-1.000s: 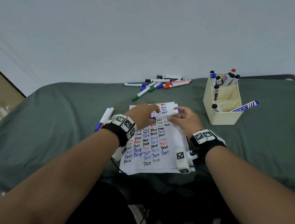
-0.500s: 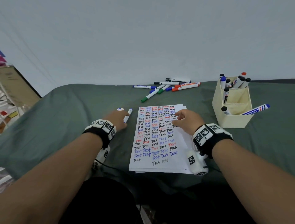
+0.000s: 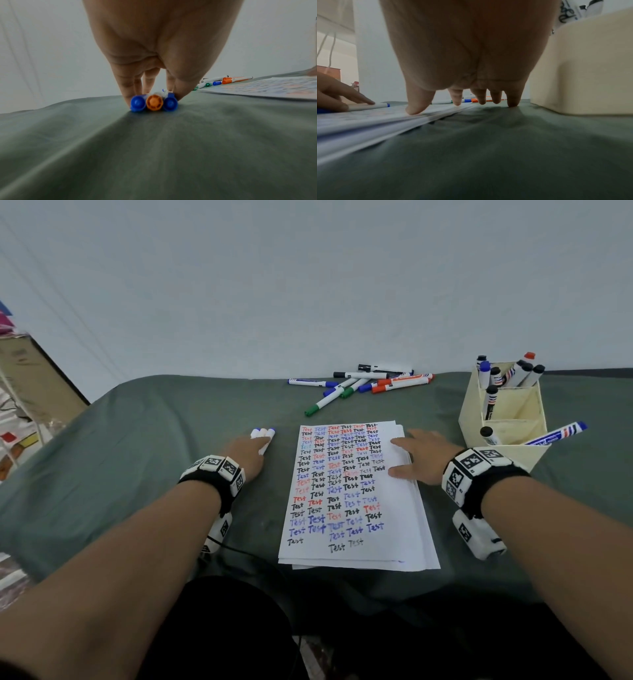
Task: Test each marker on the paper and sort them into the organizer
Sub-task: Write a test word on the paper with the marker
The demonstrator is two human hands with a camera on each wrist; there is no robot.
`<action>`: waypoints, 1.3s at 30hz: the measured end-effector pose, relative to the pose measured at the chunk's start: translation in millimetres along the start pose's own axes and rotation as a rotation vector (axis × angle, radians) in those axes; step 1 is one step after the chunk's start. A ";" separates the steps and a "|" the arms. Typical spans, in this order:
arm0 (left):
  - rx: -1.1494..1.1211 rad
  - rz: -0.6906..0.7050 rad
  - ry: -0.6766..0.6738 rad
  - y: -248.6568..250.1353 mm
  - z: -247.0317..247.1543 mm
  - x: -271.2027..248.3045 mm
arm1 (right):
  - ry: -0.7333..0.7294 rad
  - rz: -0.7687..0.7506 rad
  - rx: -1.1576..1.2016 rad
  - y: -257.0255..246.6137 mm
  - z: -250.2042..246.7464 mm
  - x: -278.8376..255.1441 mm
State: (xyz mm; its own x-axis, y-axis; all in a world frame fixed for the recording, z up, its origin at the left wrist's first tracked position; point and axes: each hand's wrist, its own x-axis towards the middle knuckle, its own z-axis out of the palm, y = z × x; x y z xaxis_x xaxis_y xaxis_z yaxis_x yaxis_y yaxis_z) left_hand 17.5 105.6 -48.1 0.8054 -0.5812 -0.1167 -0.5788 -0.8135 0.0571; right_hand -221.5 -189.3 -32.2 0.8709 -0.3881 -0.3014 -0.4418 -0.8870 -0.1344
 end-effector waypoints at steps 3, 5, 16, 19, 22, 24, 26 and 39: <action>-0.003 -0.055 0.014 -6.7 -4.4 3.0 | -0.055 0.028 -0.024 3.7 9.1 2.3; -0.011 -0.067 0.034 -10.8 -7.5 4.1 | -0.061 0.035 -0.026 4.3 11.4 3.9; 0.091 -0.088 -0.143 -25.1 0.4 -6.2 | -0.070 0.057 -0.079 2.7 13.9 4.9; 0.024 -0.099 -0.167 -24.8 -1.6 -8.3 | -0.078 0.059 -0.093 2.6 14.5 4.8; -0.005 -0.104 -0.119 -20.8 -6.3 -8.4 | -0.092 0.053 -0.105 3.4 14.2 5.0; 0.002 -0.132 -0.108 -17.1 -7.7 -10.0 | -0.092 0.043 -0.120 5.1 13.5 5.6; 0.005 -0.162 -0.111 -13.3 -7.6 -11.8 | -0.092 0.042 -0.130 8.0 12.5 6.0; 0.075 -0.214 -0.059 -0.6 -7.8 -7.9 | -0.108 0.079 -0.074 11.6 15.3 7.2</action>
State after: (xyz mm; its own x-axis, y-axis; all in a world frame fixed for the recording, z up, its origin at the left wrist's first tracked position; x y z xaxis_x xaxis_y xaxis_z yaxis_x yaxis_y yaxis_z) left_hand 12.4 110.6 -39.5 0.9030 -0.3917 -0.1766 -0.4055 -0.9128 -0.0490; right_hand -223.6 -198.6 -50.4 0.8044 -0.4317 -0.4082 -0.4872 -0.8725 -0.0375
